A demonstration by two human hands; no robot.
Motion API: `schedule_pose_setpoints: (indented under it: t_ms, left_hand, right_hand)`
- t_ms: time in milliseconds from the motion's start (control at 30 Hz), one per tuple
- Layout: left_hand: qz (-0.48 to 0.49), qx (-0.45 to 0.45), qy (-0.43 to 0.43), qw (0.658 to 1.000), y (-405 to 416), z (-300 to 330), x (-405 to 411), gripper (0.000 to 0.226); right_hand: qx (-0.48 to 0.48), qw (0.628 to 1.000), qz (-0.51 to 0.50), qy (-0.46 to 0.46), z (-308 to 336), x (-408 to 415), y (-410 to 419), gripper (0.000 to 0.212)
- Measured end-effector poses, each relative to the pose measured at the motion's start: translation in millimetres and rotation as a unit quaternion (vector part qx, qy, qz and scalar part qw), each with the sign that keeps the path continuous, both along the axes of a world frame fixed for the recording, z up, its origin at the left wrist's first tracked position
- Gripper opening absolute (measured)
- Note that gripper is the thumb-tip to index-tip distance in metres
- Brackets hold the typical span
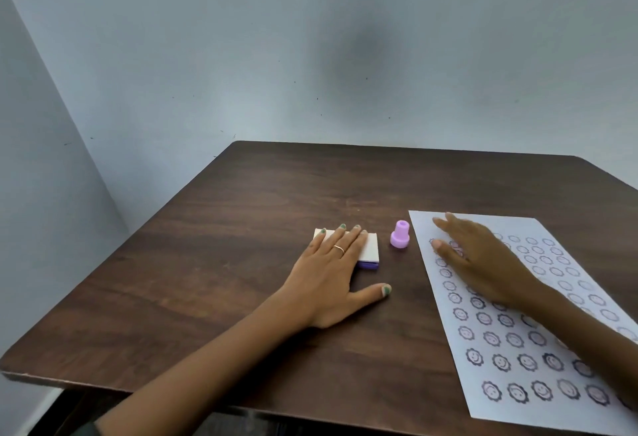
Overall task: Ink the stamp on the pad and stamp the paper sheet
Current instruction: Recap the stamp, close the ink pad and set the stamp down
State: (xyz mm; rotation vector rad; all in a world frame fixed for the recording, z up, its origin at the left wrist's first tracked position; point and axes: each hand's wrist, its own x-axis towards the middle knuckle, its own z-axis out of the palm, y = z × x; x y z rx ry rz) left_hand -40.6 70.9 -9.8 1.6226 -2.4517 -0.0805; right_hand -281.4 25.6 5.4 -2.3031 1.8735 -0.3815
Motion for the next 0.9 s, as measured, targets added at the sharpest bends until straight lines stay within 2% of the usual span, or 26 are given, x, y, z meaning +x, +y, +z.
schedule_pose_setpoints:
  t_ms: [100, 433, 500, 600, 700, 900]
  left_hand:
    - [0.002, 0.016, -0.001, 1.000, -17, 4, 0, 0.089]
    - [-0.001, 0.003, 0.028, 1.000, -46, 0, 4, 0.088]
    - [-0.002, -0.002, 0.027, 1.000, -47, 0, 4, 0.088]
    - [-0.003, -0.003, 0.021, 1.000, -47, -1, 4, 0.087]
    - [-0.004, -0.003, 0.021, 1.000, -47, -1, 4, 0.087]
    - [-0.003, 0.000, 0.017, 1.000, -48, 0, 4, 0.087]
  right_hand:
    - [0.021, 0.998, 0.002, 0.052, -8, -1, -7, 0.057]
    - [0.012, 0.997, 0.000, 0.072, -12, 0, -16, 0.058]
    - [-0.009, 0.999, 0.001, 0.052, -11, 1, -13, 0.060]
    - [-0.101, 0.994, -0.002, -0.041, -4, 8, -7, 0.062]
    - [-0.151, 0.981, 0.025, -0.116, 1, 18, -3, 0.049]
    - [-0.179, 0.964, 0.125, -0.151, 4, 42, -7, 0.020]
